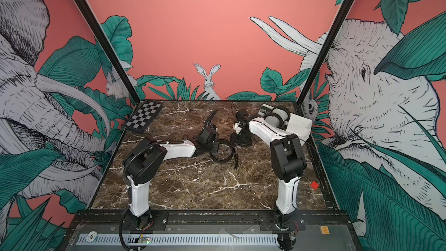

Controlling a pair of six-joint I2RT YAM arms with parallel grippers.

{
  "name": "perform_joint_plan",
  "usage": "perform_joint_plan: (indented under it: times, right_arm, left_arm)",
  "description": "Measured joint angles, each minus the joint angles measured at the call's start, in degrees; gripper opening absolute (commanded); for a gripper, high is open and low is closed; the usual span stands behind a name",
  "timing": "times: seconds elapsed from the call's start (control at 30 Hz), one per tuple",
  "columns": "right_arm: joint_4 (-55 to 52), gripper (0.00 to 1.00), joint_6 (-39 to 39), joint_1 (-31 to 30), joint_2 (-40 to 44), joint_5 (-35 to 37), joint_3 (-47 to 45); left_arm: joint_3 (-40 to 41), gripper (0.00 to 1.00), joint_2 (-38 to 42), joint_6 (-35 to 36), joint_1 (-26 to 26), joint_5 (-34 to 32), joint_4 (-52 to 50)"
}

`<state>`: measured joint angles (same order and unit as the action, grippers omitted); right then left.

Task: Place the belts into the storage roll
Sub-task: Roll the belt at the center of the board, then pick up the belt from the center of the board.

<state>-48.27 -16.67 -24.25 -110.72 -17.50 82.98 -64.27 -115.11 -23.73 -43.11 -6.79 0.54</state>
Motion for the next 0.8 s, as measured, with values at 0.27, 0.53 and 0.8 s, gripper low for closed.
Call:
perform_joint_plan:
  times: [0.27,0.53,0.8]
  right_arm:
    - [6.80,0.50,-9.18,-5.99,-0.68,-0.94,-7.48]
    - [10.54,0.00,-19.65,-8.28,-0.11,0.33,-9.57]
    - [10.25,0.00,-18.97,-8.28,0.72,3.56,-9.77]
  left_arm:
    - [0.00,0.40,-0.07,0.02,0.00,0.02,0.00]
    - [0.00,0.39,-0.07,0.02,0.02,0.13,-0.02]
    - [1.60,0.62,2.89,0.20,0.02,3.45,-2.16]
